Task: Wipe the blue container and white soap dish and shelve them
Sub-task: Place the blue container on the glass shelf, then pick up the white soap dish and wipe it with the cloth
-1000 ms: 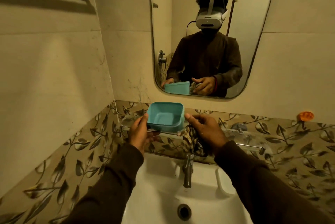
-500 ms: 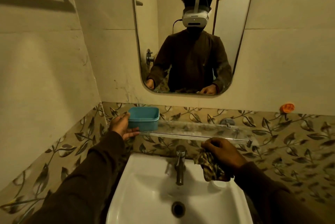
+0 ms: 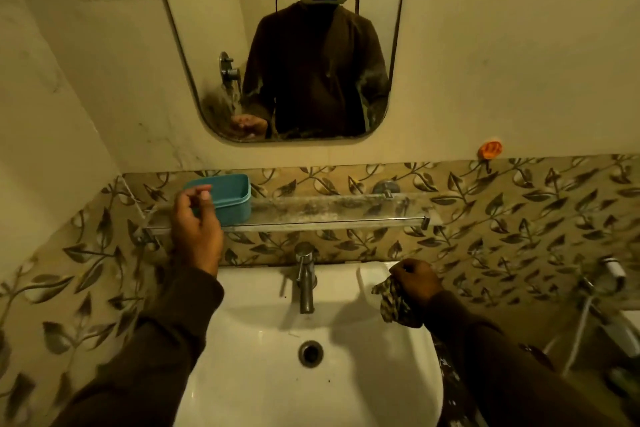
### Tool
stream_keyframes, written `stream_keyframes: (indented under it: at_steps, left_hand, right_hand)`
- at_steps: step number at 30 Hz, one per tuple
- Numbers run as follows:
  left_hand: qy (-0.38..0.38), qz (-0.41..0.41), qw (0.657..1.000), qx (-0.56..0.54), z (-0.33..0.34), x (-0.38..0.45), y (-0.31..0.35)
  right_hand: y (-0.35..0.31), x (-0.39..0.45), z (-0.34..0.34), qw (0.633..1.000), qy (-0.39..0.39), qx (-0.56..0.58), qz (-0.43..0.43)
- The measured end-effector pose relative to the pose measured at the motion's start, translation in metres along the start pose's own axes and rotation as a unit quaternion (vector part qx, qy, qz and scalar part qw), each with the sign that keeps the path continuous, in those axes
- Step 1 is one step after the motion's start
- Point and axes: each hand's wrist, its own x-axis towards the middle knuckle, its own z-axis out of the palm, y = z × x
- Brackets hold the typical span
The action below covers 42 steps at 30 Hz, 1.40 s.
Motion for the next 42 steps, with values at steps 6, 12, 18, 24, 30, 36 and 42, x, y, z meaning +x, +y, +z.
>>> stream_keyframes:
  at_steps: [6, 12, 18, 24, 30, 36, 42]
  left_hand:
    - [-0.237, -0.068, 0.965, -0.094, 0.054, -0.087, 0.026]
    - [-0.333, -0.162, 0.921, -0.120, 0.096, -0.134, 0.025]
    - [-0.392, -0.254, 0.881, -0.072, 0.108, -0.156, 0.012]
    - [-0.401, -0.256, 0.879, -0.028, 0.097, -0.158, -0.006]
    - [-0.334, -0.252, 0.908, -0.020, 0.091, -0.151, -0.025]
    - [-0.333, -0.409, 0.836, -0.155, 0.078, -0.159, -0.035]
    - [-0.304, -0.479, 0.758, -0.322, 0.066, -0.154, -0.021]
  right_hand:
    - [0.028, 0.019, 0.000, 0.999, 0.042, -0.012, 0.014]
    - [0.047, 0.040, 0.012, 0.991, 0.002, -0.122, 0.062]
    - [0.065, 0.055, 0.027, 0.977, -0.007, -0.185, 0.109]
    - [0.061, 0.065, 0.030, 0.950, -0.052, -0.294, 0.089]
    - [0.042, 0.037, 0.034, 0.934, -0.111, -0.335, -0.052]
    - [-0.008, -0.027, 0.035, 0.942, -0.189, -0.224, -0.161]
    - [-0.040, -0.069, 0.031, 0.944, -0.212, -0.175, -0.181]
